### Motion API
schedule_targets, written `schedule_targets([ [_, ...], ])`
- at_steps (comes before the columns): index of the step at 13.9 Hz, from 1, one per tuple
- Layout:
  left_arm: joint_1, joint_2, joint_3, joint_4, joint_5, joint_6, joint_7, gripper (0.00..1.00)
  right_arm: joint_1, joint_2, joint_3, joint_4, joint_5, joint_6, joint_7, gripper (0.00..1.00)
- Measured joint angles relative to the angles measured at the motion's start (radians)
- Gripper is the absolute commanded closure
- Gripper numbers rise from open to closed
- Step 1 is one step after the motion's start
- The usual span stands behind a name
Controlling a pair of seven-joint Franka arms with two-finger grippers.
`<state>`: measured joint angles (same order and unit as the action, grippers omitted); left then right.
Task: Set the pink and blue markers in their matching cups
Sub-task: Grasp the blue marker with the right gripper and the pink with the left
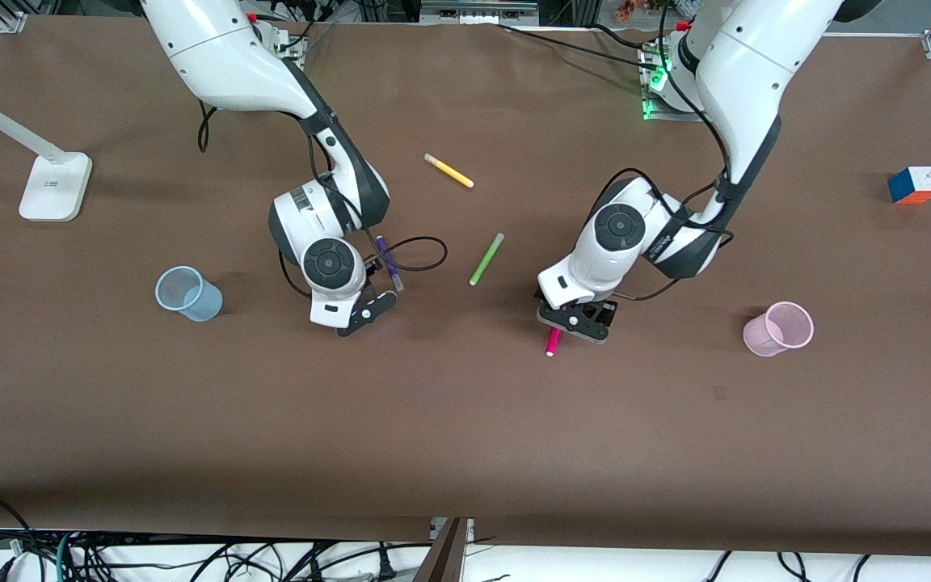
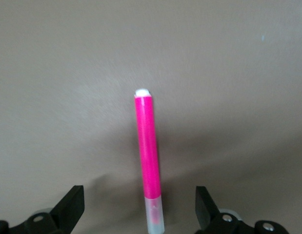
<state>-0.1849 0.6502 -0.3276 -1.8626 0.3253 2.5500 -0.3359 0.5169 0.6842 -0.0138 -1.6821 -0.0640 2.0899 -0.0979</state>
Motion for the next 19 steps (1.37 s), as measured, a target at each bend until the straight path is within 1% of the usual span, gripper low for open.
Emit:
schedule_targets([
  [3, 0.000, 0.006, 0.002, -0.019, 0.018, 0.009, -0.023, 0.00, 0.000, 0.000, 0.000, -0.008, -0.011, 0.013, -0.015, 0.00],
  [5, -0.004, 0.006, 0.002, -0.032, 0.085, 0.009, -0.081, 0.00, 0.008, 0.000, 0.000, -0.010, -0.011, 0.015, -0.024, 0.00],
  [6, -0.006, 0.006, 0.002, -0.038, 0.122, 0.009, -0.111, 0.05, 0.014, 0.000, 0.000, -0.013, -0.011, 0.018, -0.024, 0.00],
  [8, -0.010, 0.008, 0.002, -0.049, 0.159, 0.009, -0.172, 0.29, 0.021, 0.000, 0.000, -0.027, -0.011, 0.034, -0.024, 0.02],
  [9, -0.013, 0.010, 0.001, -0.051, 0.165, 0.009, -0.195, 0.58, 0.023, 0.000, 0.000, -0.038, -0.011, 0.049, -0.024, 0.15],
  [10, -0.017, 0.011, 0.000, -0.051, 0.166, 0.011, -0.210, 0.87, 0.023, 0.000, 0.000, -0.050, -0.011, 0.063, -0.024, 0.32],
  [11, -0.019, 0.010, -0.003, -0.050, 0.166, 0.016, -0.218, 1.00, 0.023, 0.000, 0.000, -0.059, -0.012, 0.070, -0.024, 0.49],
  [12, -0.019, 0.010, -0.005, -0.049, 0.166, 0.019, -0.219, 1.00, 0.023, -0.001, 0.000, -0.062, -0.012, 0.072, -0.025, 0.68],
  [14, -0.018, 0.006, -0.002, -0.046, 0.167, 0.019, -0.219, 1.00, 0.023, -0.011, -0.001, -0.062, -0.012, 0.071, -0.025, 0.97],
  [15, -0.018, 0.005, -0.002, -0.045, 0.167, 0.019, -0.219, 1.00, 0.023, -0.013, -0.001, -0.062, -0.012, 0.072, -0.025, 1.00],
  [19, -0.010, -0.006, 0.000, -0.041, 0.168, 0.003, -0.218, 1.00, 0.024, -0.018, -0.002, -0.062, -0.012, 0.079, -0.023, 1.00],
])
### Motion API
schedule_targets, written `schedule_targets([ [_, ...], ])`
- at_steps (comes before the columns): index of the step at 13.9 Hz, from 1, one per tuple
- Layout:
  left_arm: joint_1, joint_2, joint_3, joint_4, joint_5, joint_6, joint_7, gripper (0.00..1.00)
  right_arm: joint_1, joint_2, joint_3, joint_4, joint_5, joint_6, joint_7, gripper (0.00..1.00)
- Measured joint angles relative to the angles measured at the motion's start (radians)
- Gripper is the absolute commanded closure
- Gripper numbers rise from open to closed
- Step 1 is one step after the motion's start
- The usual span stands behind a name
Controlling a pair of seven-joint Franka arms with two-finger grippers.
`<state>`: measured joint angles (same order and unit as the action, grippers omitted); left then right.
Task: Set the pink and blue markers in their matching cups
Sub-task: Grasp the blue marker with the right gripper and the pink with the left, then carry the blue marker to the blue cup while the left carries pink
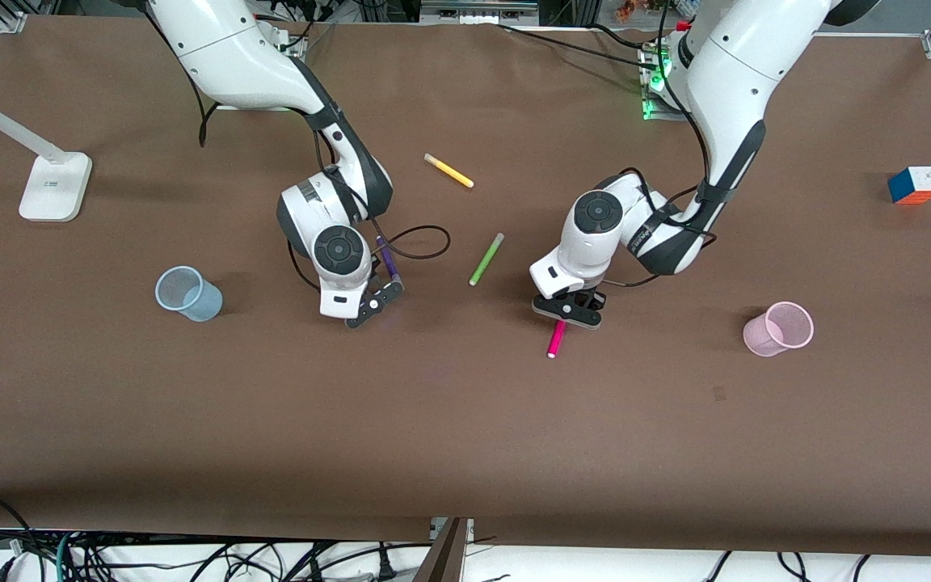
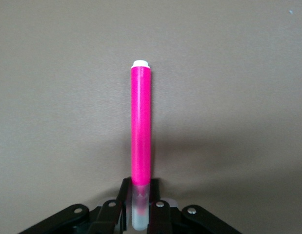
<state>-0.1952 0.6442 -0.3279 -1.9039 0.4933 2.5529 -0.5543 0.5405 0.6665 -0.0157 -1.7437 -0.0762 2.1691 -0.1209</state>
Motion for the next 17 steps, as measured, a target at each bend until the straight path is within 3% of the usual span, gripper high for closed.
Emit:
schedule_targets([
  [3, 0.036, -0.057, -0.033, 0.019, -0.004, -0.132, 0.008, 1.00, -0.003, -0.021, -0.025, 0.014, 0.000, 0.013, -0.040, 1.00],
  [6, 0.166, -0.166, -0.162, 0.057, -0.028, -0.410, 0.110, 1.00, -0.063, -0.101, -0.068, 0.035, 0.010, -0.034, -0.282, 1.00],
  [8, 0.252, -0.227, -0.217, 0.102, -0.060, -0.585, 0.247, 1.00, -0.147, -0.160, -0.072, 0.052, 0.063, -0.111, -0.501, 1.00],
  [13, 0.387, -0.270, -0.228, 0.258, -0.085, -0.947, 0.605, 1.00, -0.320, -0.228, -0.077, 0.095, 0.245, -0.279, -0.966, 1.00],
  [17, 0.533, -0.270, -0.224, 0.289, 0.018, -1.010, 0.893, 1.00, -0.407, -0.233, -0.080, 0.128, 0.364, -0.370, -1.232, 1.00],
])
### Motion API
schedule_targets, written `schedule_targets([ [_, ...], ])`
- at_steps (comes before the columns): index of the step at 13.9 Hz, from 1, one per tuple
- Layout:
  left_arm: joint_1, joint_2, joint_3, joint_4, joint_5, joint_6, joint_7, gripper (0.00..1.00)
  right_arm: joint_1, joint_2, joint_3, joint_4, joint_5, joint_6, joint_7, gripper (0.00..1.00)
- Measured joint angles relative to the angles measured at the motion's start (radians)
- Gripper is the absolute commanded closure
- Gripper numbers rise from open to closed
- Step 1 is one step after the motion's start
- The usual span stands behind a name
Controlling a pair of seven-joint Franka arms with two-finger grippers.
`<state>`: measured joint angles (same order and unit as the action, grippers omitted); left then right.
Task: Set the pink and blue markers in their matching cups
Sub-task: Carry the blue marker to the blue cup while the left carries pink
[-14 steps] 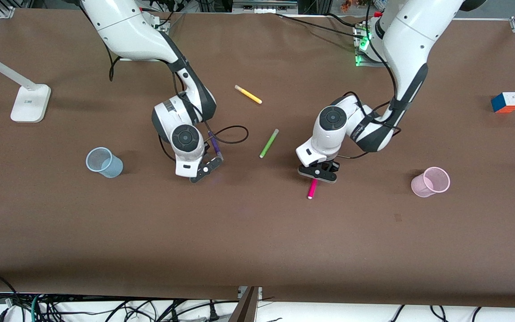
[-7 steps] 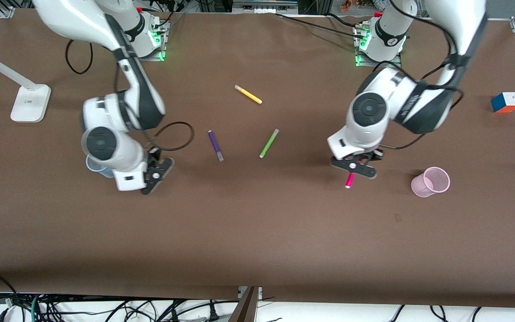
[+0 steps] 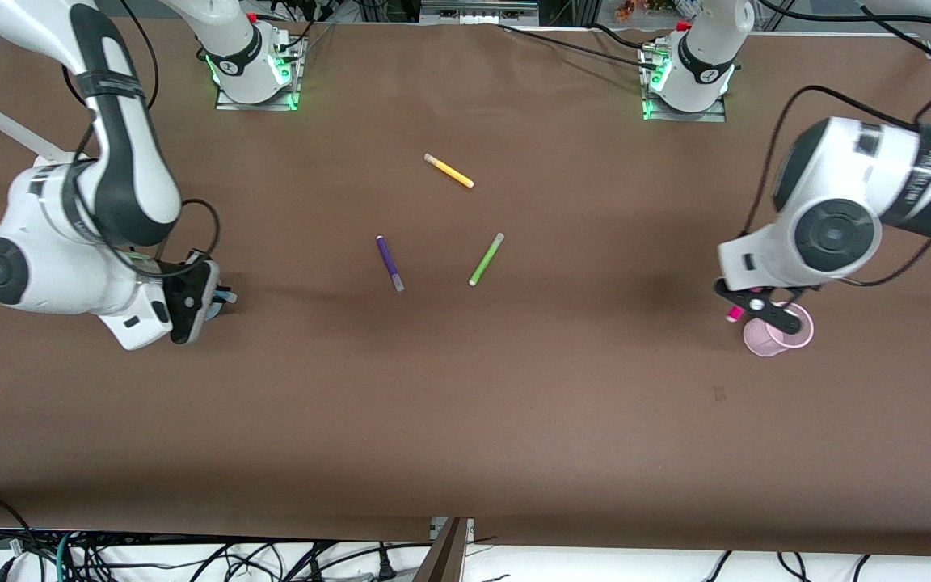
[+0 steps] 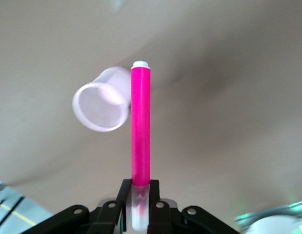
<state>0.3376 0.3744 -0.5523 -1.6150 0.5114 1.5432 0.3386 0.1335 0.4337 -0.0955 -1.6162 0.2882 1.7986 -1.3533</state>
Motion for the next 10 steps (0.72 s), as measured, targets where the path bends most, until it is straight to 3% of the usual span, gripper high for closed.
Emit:
schedule_targets([
  [4, 0.098, 0.043, 0.001, -0.001, 0.200, 0.000, 0.186, 1.00, -0.102, 0.005, -0.001, 0.001, 0.104, -0.042, -0.272, 1.00],
  [10, 0.083, 0.187, -0.008, -0.002, 0.392, 0.010, 0.192, 1.00, -0.163, 0.064, -0.001, 0.001, 0.229, -0.057, -0.524, 1.00],
])
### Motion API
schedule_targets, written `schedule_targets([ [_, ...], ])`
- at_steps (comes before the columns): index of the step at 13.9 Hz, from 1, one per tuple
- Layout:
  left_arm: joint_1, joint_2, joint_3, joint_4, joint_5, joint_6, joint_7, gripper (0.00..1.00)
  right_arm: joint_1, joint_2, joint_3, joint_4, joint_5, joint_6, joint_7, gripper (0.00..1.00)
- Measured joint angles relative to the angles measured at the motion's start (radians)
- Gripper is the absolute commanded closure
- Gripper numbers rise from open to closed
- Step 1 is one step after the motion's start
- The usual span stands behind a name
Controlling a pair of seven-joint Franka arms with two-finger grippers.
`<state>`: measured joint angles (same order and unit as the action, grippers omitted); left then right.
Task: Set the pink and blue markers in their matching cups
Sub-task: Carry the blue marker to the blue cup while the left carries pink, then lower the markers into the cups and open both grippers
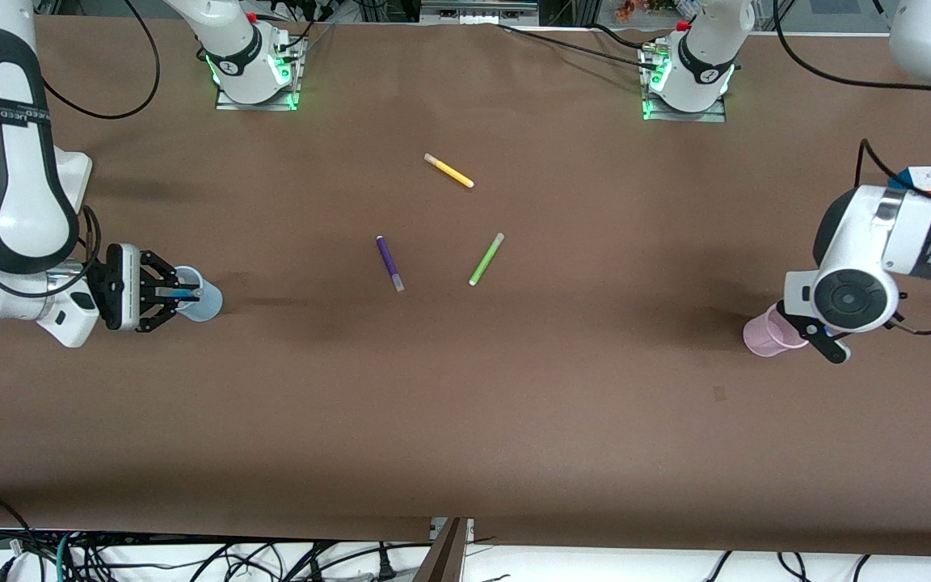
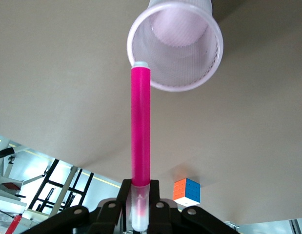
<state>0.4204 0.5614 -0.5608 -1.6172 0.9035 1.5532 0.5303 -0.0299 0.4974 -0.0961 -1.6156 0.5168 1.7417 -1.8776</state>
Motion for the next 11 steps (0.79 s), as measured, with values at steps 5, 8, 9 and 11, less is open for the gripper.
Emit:
schedule_targets([
  [5, -0.017, 0.042, -0.001, 0.007, 0.035, 0.003, -0.016, 1.00, -0.045, 0.025, 0.000, 0.000, 0.020, -0.069, -0.065, 1.00],
  [8, -0.027, 0.065, -0.001, 0.007, 0.038, 0.003, -0.034, 0.81, -0.069, 0.025, 0.000, 0.001, 0.021, -0.103, -0.118, 1.00],
  [9, -0.028, 0.070, -0.001, 0.007, 0.038, 0.003, -0.035, 0.51, -0.075, 0.025, 0.000, 0.000, 0.021, -0.107, -0.138, 1.00],
  [11, -0.031, 0.077, -0.001, 0.007, 0.038, 0.004, -0.036, 0.00, -0.085, 0.030, 0.000, 0.000, 0.021, -0.109, -0.161, 1.00],
])
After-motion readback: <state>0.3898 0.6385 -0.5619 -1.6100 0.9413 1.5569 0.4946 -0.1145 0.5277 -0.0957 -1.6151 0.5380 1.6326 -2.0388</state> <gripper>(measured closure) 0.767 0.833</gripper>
